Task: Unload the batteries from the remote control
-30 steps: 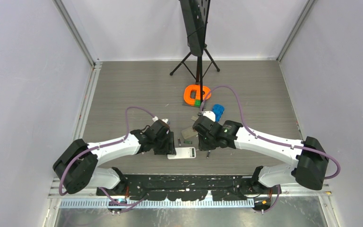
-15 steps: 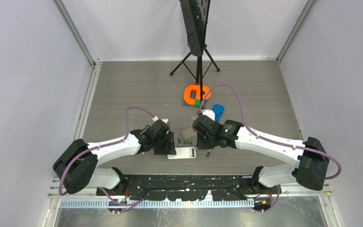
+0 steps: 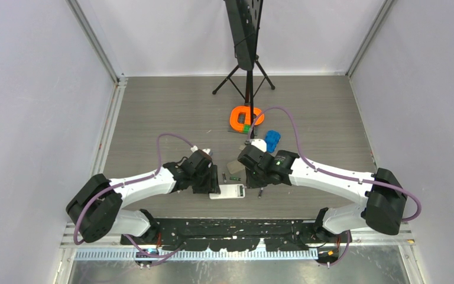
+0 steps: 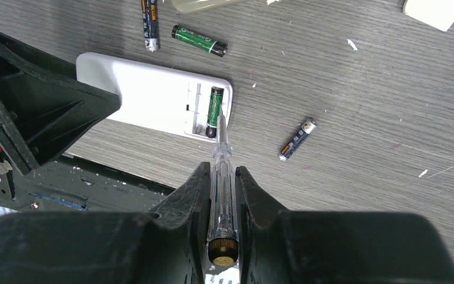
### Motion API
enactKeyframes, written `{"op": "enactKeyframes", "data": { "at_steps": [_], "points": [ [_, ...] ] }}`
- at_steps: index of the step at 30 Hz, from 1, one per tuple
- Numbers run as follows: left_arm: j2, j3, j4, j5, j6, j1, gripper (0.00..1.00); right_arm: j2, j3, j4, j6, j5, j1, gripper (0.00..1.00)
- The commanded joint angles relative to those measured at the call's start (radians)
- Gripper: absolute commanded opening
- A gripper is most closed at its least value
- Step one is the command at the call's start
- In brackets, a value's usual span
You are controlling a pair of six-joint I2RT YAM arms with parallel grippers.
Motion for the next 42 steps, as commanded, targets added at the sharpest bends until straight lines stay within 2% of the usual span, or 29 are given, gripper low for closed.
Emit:
{"op": "enactKeyframes", "data": {
  "at_steps": [1, 9, 18, 26, 32, 37, 42],
  "points": [
    [-0.019, -0.008, 0.015, 0.003, 0.015, -0.006, 0.50, 0.036, 0.007, -0.007, -0.007, -0.002, 0.013, 0.00],
    [-0.013, -0.004, 0.014, 0.004, 0.016, -0.006, 0.50, 0.051, 0.029, -0.006, -0.021, -0.038, 0.019, 0.00],
    [-0.021, -0.008, 0.011, 0.006, 0.013, -0.006, 0.49, 0.056, -0.026, 0.130, 0.018, -0.170, 0.014, 0.01],
    [-0.031, -0.006, 0.005, 0.001, 0.010, -0.006, 0.49, 0.039, -0.045, 0.153, 0.053, -0.138, 0.008, 0.00],
    [-0.017, 0.001, 0.008, 0.003, 0.013, -0.006, 0.49, -0.055, -0.071, 0.171, 0.075, -0.150, -0.021, 0.00],
    [-0.006, 0.003, 0.015, 0.006, 0.012, -0.006, 0.49, -0.103, -0.113, 0.179, 0.056, -0.273, -0.104, 0.00],
    [-0.001, 0.006, 0.015, 0.007, 0.013, -0.006, 0.48, -0.068, -0.138, 0.177, 0.001, -0.394, -0.157, 0.00]
  ]
}}
